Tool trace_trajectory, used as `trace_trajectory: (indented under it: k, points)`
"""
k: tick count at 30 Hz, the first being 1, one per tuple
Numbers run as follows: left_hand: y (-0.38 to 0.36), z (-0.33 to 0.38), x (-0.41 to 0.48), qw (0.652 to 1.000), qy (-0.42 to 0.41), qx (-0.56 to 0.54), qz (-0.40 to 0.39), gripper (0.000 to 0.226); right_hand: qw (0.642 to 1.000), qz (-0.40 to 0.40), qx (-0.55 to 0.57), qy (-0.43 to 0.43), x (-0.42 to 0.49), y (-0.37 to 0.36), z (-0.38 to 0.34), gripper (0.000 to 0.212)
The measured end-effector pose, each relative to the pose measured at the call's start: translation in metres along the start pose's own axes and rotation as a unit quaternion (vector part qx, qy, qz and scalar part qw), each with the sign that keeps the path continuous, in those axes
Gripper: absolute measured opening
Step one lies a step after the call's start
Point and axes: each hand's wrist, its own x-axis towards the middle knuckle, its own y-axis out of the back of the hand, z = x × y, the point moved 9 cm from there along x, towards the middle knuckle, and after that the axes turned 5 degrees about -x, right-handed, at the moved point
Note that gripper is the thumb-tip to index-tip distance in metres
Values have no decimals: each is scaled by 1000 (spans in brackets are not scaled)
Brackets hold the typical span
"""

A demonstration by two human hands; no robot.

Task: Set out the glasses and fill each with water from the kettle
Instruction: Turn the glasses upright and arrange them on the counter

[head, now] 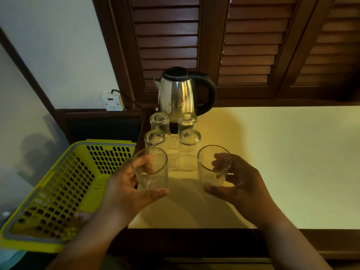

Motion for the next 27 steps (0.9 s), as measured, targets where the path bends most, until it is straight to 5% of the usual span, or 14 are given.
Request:
trace_trajectory:
  k: [18,27]
  points:
    - [-120,40,-6,997,33,-64,34,85,999,31,-18,-9,-4,129,45,67]
    - [-208,53,66,996,37,-63,54,78,997,75,-29,-8,36,190,80,75]
